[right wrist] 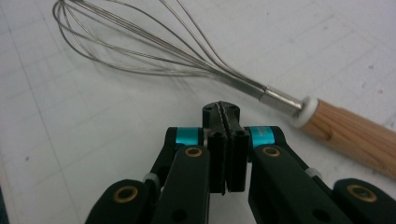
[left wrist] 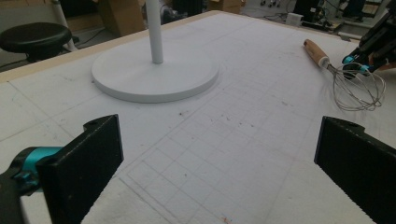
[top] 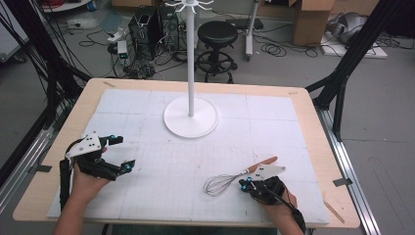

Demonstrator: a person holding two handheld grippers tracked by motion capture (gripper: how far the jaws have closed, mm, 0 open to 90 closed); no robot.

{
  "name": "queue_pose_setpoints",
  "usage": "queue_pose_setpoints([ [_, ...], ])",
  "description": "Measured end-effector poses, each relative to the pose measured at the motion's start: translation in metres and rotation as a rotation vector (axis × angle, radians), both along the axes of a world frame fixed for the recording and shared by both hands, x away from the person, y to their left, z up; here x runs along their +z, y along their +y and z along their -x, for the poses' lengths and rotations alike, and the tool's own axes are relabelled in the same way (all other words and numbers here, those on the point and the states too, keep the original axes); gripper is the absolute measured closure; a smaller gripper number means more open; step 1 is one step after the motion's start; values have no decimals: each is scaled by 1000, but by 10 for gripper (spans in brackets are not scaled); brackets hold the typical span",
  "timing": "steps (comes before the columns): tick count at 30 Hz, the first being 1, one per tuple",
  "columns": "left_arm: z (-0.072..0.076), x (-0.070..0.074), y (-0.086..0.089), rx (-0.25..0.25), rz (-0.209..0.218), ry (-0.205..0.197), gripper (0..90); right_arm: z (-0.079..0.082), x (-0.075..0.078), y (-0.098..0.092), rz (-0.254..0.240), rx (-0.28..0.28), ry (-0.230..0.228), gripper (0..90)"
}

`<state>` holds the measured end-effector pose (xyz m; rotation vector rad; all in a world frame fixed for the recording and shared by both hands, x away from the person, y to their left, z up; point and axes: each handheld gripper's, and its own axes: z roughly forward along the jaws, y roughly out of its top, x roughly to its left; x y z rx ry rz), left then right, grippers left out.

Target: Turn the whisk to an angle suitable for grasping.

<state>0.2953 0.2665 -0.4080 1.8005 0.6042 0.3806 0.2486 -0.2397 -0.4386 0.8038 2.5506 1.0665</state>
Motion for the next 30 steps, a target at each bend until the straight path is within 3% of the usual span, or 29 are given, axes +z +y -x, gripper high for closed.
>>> queue_pose_setpoints([
  [4,0,0,1,0,-3,-5,17,-2,5,6,0,22,-13,896],
  [10,1,1,0,-1,-7,-5,17,-9,4,9,-5,7,-14,896],
  [14,2,1,0,2,-5,-8,17,-16,-1,16,30,0,0,895],
  [19,1,1,0,2,-5,-5,17,-26,-2,28,39,-5,-19,895],
  [30,1,1,2,4,-8,-7,17,-38,-3,34,12,-48,-28,895],
])
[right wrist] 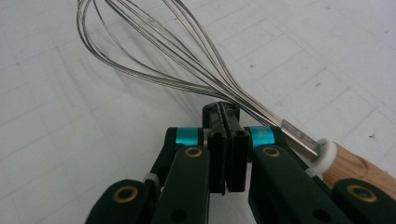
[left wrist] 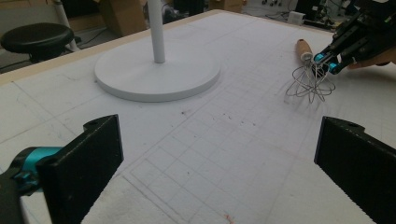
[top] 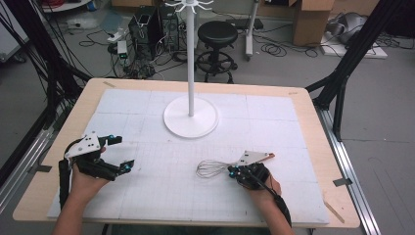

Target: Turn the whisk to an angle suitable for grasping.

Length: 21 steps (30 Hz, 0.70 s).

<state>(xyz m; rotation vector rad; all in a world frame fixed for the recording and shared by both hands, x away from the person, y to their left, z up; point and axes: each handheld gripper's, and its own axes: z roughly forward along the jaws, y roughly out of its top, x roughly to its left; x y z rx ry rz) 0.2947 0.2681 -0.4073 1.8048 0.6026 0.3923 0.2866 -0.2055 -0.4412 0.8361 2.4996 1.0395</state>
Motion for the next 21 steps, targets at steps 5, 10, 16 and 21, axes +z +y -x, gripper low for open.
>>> queue_pose_setpoints([
  [5,0,0,-2,-2,0,-1,17,-8,0,0,-19,-33,-2,896],
  [10,0,0,-1,0,1,0,17,-10,2,2,-24,-37,-13,895],
  [16,1,0,0,-1,-5,3,17,5,16,-21,-79,-41,-47,883],
  [21,1,1,0,-2,-1,2,17,15,27,-52,-173,-93,-77,850],
])
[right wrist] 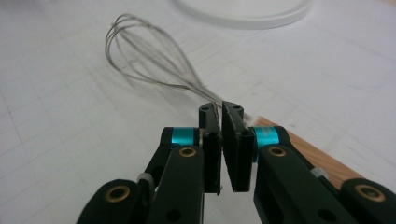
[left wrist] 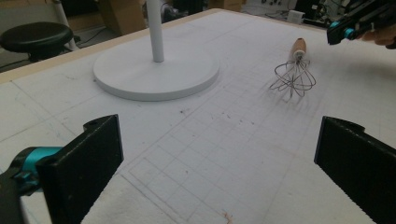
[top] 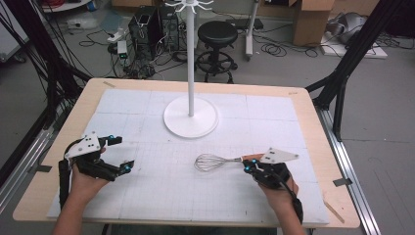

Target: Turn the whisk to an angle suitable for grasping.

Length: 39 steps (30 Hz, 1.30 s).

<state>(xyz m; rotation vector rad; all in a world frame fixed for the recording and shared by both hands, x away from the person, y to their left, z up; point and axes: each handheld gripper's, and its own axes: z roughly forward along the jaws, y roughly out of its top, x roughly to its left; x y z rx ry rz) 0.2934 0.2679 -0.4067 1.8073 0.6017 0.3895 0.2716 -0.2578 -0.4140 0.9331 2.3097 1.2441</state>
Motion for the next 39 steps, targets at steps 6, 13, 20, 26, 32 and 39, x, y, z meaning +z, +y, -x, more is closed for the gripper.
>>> queue_pose_setpoints([
  [6,-1,-1,-1,-1,10,1,17,8,13,-35,-79,-39,-42,691],
  [13,-3,-2,-2,-2,7,7,17,3,13,-45,-82,-32,-59,581],
  [20,-1,0,0,4,13,2,17,-25,15,-37,-19,-21,-39,493],
  [26,-2,0,2,3,11,1,17,-54,3,-33,48,21,49,447],
  [32,-2,-1,0,0,10,3,17,-70,-20,-23,113,100,158,409],
  [39,-2,-1,1,3,7,3,17,-59,-19,-11,133,200,164,470],
])
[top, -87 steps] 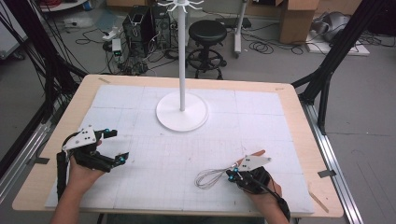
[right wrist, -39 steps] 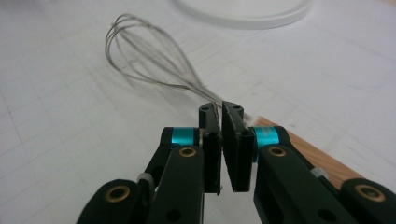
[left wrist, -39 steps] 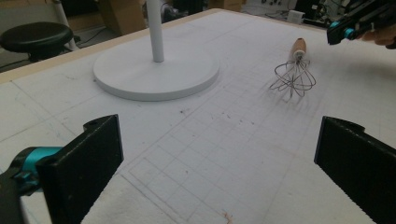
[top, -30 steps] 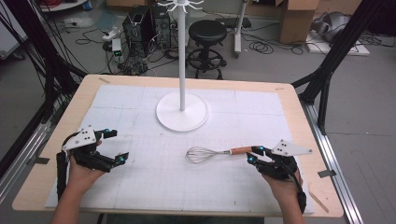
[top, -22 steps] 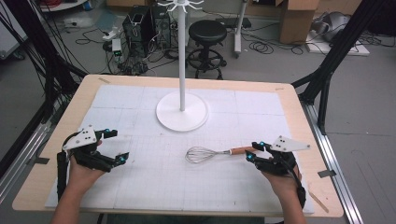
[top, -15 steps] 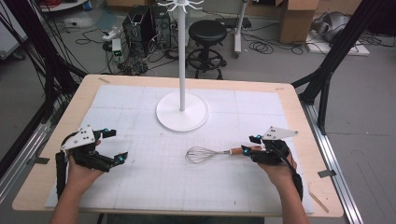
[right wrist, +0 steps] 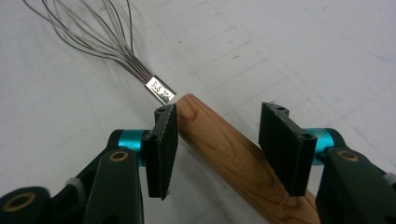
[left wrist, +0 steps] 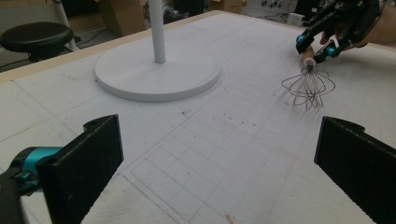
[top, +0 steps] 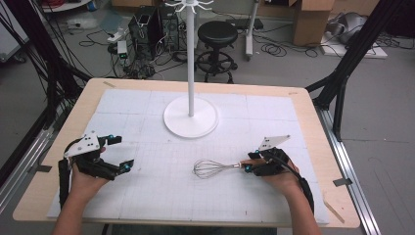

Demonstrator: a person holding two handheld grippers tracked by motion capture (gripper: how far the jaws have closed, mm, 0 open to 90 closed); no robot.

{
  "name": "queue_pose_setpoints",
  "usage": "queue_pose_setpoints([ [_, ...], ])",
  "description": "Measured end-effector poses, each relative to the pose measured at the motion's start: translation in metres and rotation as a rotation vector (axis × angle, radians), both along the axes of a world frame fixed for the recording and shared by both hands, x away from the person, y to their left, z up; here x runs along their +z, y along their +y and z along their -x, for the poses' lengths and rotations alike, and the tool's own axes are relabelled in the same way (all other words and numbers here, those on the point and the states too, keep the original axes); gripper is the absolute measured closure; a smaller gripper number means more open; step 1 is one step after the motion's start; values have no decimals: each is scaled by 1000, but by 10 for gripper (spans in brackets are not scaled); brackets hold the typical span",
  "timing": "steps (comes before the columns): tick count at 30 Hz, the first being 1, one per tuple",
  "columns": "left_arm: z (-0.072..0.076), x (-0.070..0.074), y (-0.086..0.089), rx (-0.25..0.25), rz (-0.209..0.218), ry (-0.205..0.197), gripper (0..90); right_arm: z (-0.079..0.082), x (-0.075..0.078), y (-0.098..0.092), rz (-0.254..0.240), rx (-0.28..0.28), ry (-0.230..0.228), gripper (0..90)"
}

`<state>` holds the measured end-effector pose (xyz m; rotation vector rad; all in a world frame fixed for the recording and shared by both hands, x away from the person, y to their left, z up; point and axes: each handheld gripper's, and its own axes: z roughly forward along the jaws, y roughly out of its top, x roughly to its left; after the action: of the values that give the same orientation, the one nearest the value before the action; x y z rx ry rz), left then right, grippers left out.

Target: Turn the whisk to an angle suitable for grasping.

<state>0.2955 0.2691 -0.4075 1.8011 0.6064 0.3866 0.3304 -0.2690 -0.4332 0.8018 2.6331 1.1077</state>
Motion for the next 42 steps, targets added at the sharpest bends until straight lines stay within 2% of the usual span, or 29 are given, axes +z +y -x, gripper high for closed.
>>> queue_pose_setpoints([
  [4,0,0,-1,-3,1,1,17,6,2,6,43,7,-16,468],
  [10,1,1,0,2,8,-2,17,6,2,0,42,-4,-10,435],
  [15,1,1,1,0,1,0,17,8,4,-17,37,-44,-20,406],
  [18,0,0,0,-3,0,-1,17,13,9,-35,-2,-86,-39,410],
  [19,0,0,0,-2,-2,-1,17,15,11,-42,-14,-106,-56,424],
  [21,0,0,0,-2,-1,0,17,19,14,-56,-34,-157,-80,534],
  [23,0,0,-1,-2,0,-1,17,23,15,-66,-32,-217,-87,667],
  [25,1,0,-1,-2,0,0,17,26,13,-72,-26,-256,-98,747],
  [27,1,1,-1,0,5,-1,17,28,9,-74,-11,-287,-105,808],
  [31,1,0,-2,-2,6,2,17,26,2,-73,39,-357,-113,844],
  [35,0,0,-2,-3,5,2,17,21,-2,-72,71,-380,-106,848],
  [36,0,0,-2,-2,3,2,17,18,-6,-71,62,-366,-72,856],
  [38,0,0,-2,-2,5,3,17,18,-7,-69,73,-357,-69,869],
  [42,0,0,-1,-3,5,-1,17,22,-7,-60,67,-297,-68,883],
])
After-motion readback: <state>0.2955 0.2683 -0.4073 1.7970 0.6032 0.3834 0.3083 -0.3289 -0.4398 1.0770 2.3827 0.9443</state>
